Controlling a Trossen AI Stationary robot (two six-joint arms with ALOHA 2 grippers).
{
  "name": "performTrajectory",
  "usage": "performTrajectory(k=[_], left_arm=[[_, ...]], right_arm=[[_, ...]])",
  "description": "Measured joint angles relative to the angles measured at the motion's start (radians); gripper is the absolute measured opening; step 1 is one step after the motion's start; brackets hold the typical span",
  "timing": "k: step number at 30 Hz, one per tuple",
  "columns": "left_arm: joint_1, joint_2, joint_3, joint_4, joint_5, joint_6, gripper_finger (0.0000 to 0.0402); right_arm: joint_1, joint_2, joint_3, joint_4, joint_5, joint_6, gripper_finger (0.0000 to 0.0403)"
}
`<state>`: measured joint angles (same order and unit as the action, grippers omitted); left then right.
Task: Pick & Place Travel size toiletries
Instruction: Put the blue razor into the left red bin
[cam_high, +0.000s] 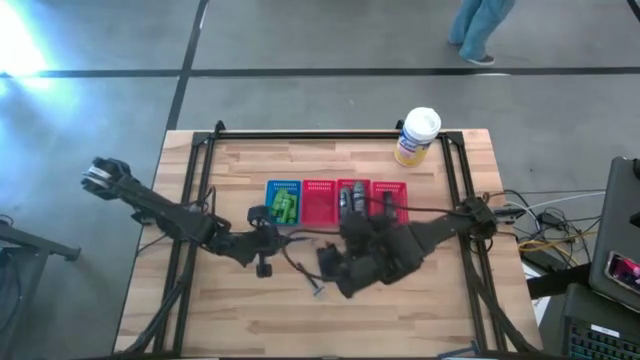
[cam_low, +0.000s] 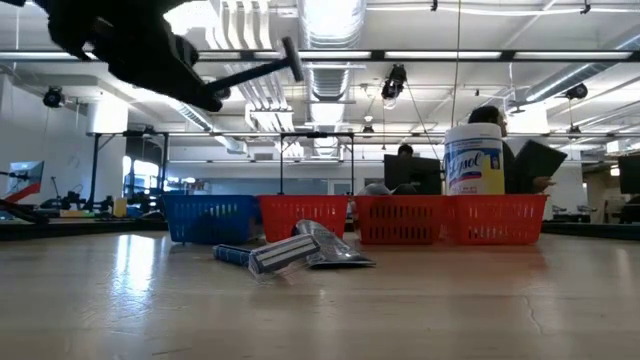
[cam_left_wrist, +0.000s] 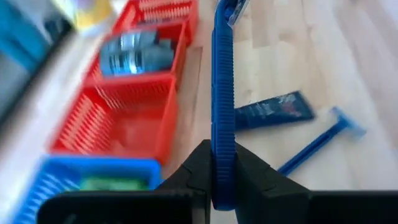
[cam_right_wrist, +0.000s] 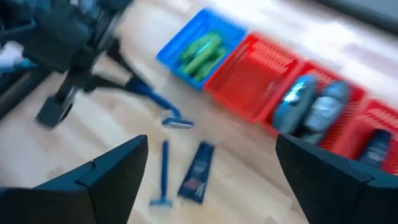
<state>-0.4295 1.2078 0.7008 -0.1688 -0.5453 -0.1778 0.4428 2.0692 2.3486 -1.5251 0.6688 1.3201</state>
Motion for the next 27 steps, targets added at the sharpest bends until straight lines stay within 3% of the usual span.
performTrajectory(k=[3, 13, 20, 27], left_arm=[[0.036, -0.033, -0.028, 0.026, 0.073, -0.217, 0.0037], [0.325, -0.01, -0.061, 0.252, 0.31, -0.835, 0.0037], [0.471, 0.1, -0.06, 0.36, 0.386, -1.042, 0.0043], [0.482, 0.241, -0.06, 0.455, 0.421, -1.268, 0.0046]], right_arm=[[0.029, -0.013, -0.004, -0.049, 0.066, 0.141, 0.0359], [0.041, -0.025, -0.078, -0.046, 0.069, 0.444, 0.0346], [0.043, -0.023, -0.086, -0.047, 0.107, 0.574, 0.0327], [0.044, -0.026, -0.072, -0.044, 0.147, 0.574, 0.0315]])
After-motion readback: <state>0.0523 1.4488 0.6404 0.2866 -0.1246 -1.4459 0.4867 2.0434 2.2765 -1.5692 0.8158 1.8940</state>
